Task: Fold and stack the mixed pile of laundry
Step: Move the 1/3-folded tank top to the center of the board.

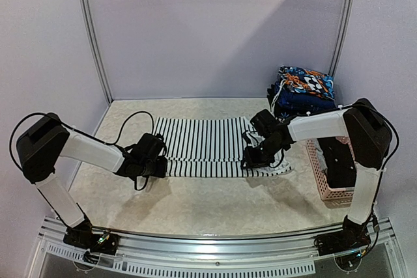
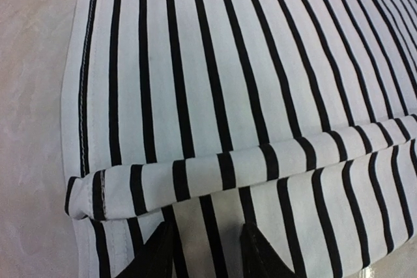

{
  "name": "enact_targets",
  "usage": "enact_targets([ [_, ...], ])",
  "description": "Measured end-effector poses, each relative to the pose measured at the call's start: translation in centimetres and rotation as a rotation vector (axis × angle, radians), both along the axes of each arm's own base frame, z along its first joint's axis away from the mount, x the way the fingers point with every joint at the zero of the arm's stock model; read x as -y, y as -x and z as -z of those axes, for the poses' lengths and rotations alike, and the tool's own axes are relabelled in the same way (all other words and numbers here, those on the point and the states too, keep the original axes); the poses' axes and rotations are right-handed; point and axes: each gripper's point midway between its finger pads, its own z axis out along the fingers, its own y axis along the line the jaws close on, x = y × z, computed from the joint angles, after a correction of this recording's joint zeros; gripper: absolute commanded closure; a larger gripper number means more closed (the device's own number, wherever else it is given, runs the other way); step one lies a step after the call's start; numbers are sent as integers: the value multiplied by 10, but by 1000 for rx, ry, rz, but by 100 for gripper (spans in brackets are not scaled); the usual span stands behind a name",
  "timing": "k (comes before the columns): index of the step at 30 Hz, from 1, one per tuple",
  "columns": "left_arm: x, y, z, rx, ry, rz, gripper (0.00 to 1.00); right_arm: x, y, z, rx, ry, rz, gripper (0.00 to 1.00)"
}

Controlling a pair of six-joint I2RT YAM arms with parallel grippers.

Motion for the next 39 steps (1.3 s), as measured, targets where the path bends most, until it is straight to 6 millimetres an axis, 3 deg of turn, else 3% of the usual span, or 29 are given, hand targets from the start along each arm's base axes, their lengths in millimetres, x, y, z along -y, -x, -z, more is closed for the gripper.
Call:
enact_targets([
  [12,0,2,1,26,22,-10,66,1,2,2,6,-22,34,64],
  [19,0,16,1,28,24,1,67,3,18,2,9,-25,56,65],
  [27,0,53,-1,7,12,24,67,6,49,1,12,-15,74,64],
  [31,-4,72,-5,-9,-9,37,65,10,67,-1,-4,10,70,58],
  [35,-11,74,-21,20,-19,22,61,17,72,-11,-1,36,72,49],
  [39,-15,69,-41,69,-25,6,57,13,56,-43,70,41,77,44],
])
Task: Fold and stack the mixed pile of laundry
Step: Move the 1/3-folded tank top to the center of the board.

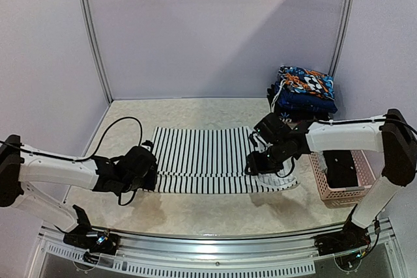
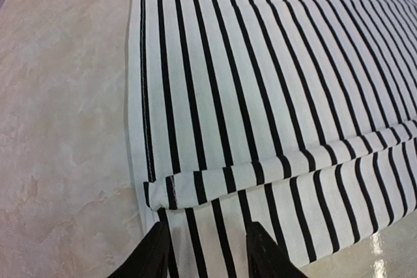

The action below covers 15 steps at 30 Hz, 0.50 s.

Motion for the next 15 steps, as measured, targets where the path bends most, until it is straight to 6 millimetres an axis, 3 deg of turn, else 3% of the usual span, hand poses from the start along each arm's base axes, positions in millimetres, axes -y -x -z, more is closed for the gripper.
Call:
enact_targets([
  [4,0,-15,-28,73,0,-15,50,-10,-31,-39,121,-9,12,43],
  [8,-6,-39,-46,114,10,-36,48,-6,-58,-65,210,-11,41,42],
  [15,-21,-95,-48,82,55,-72,52,16,-89,-74,266,24,90,41],
])
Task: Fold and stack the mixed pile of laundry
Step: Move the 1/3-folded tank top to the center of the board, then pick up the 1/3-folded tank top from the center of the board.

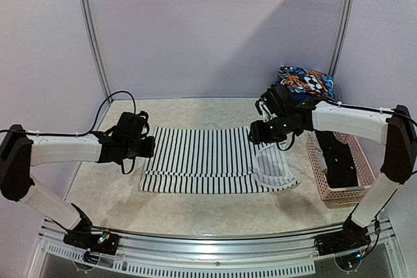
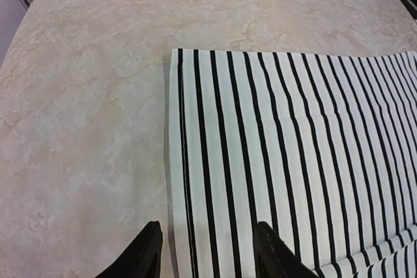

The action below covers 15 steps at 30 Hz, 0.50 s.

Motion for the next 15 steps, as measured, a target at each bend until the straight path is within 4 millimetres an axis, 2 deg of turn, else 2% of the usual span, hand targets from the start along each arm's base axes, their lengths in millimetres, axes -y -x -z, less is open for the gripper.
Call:
enact_targets([
  [5,-9,-37,6,-38,49,-9,53,5,-3,4,-1,18,-3,40],
  [15,-19,-95,23,-86,105,-9,54,2,-2,0,26,-3,-35,24],
])
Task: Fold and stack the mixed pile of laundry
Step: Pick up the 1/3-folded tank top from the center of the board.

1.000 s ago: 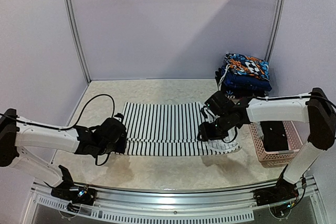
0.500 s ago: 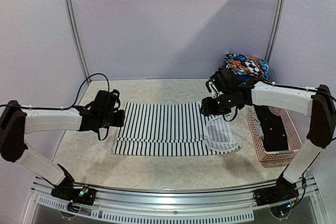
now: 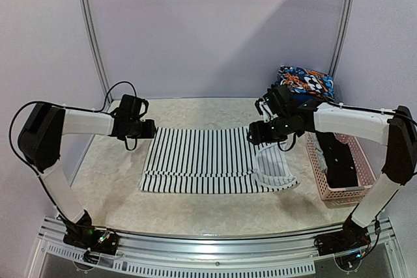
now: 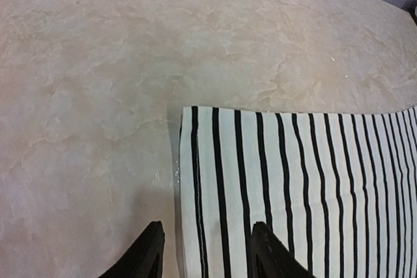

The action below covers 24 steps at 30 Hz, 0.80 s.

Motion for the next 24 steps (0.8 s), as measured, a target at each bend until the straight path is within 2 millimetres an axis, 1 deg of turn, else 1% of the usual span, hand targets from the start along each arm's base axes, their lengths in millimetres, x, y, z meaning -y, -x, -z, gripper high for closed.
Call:
enact_targets([
  [6,-13,-27,8,-16,14,-15,53,0,-4,0,18,-6,-8,15],
  [9,-17,-41,10,-20,14,-24,52,2,-7,-1,28,-7,-6,13],
  [12,-16,-53,13,-24,16,-25,52,5,-11,-2,37,-5,-4,13],
  [19,-12,-67,27,-66,18,-13,49,10,-15,-2,47,3,-3,13],
  [24,-13,-75,30,-83,22,-11,48,11,-16,-1,47,8,-6,13],
])
